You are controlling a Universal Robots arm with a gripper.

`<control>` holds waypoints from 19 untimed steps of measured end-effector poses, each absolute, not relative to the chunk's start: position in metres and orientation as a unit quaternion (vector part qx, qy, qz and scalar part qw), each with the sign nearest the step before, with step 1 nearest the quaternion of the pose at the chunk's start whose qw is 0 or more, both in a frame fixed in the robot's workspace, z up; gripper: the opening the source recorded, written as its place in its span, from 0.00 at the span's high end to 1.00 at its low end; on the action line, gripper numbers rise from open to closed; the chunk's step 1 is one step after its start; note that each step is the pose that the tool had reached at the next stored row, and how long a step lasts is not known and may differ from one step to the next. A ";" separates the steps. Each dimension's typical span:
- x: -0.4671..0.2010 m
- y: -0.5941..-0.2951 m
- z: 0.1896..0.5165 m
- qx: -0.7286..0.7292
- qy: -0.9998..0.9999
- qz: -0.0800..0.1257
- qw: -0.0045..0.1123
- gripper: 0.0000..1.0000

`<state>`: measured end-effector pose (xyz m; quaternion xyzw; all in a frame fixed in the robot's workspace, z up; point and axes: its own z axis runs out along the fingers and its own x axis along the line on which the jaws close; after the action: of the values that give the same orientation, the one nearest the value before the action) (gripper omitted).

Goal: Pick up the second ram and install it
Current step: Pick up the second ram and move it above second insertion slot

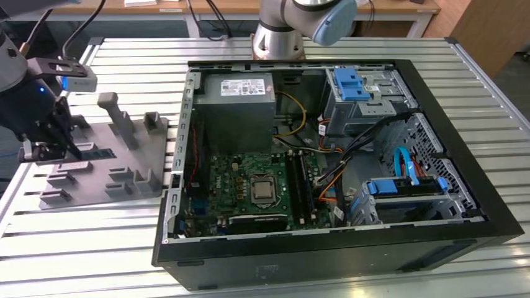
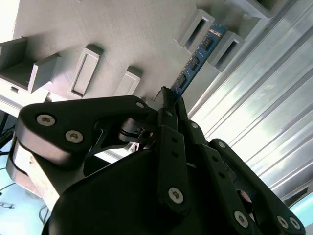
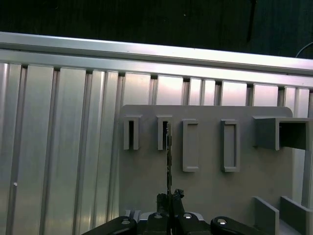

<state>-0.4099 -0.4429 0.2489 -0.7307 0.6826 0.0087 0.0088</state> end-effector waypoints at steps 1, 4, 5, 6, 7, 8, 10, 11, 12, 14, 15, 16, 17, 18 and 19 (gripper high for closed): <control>-0.410 -0.443 0.250 -0.731 0.683 0.009 0.009 0.86; -0.410 -0.443 0.252 -0.731 0.683 0.009 0.009 0.86; -0.410 -0.443 0.253 -0.731 0.683 0.009 0.009 0.86; -0.410 -0.443 0.254 -0.731 0.683 0.009 0.009 0.86; -0.410 -0.443 0.254 -0.731 0.683 0.009 0.009 0.86; -0.410 -0.443 0.255 -0.731 0.683 0.009 0.009 0.86; -0.410 -0.443 0.257 -0.731 0.683 0.009 0.009 0.86; -0.410 -0.443 0.257 -0.731 0.683 0.009 0.009 0.86; -0.410 -0.443 0.258 -0.731 0.683 0.009 0.009 0.86; -0.410 -0.443 0.260 -0.731 0.683 0.009 0.009 0.86; -0.410 -0.443 0.260 -0.731 0.683 0.009 0.009 0.86; -0.410 -0.443 0.261 -0.731 0.683 0.009 0.009 0.86; -0.410 -0.443 0.262 -0.731 0.683 0.009 0.009 0.86; -0.410 -0.443 0.263 -0.731 0.683 0.009 0.009 0.86; -0.410 -0.443 0.264 -0.731 0.683 0.009 0.009 0.86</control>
<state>-0.4099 -0.4429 0.2637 -0.7307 0.6826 0.0087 0.0088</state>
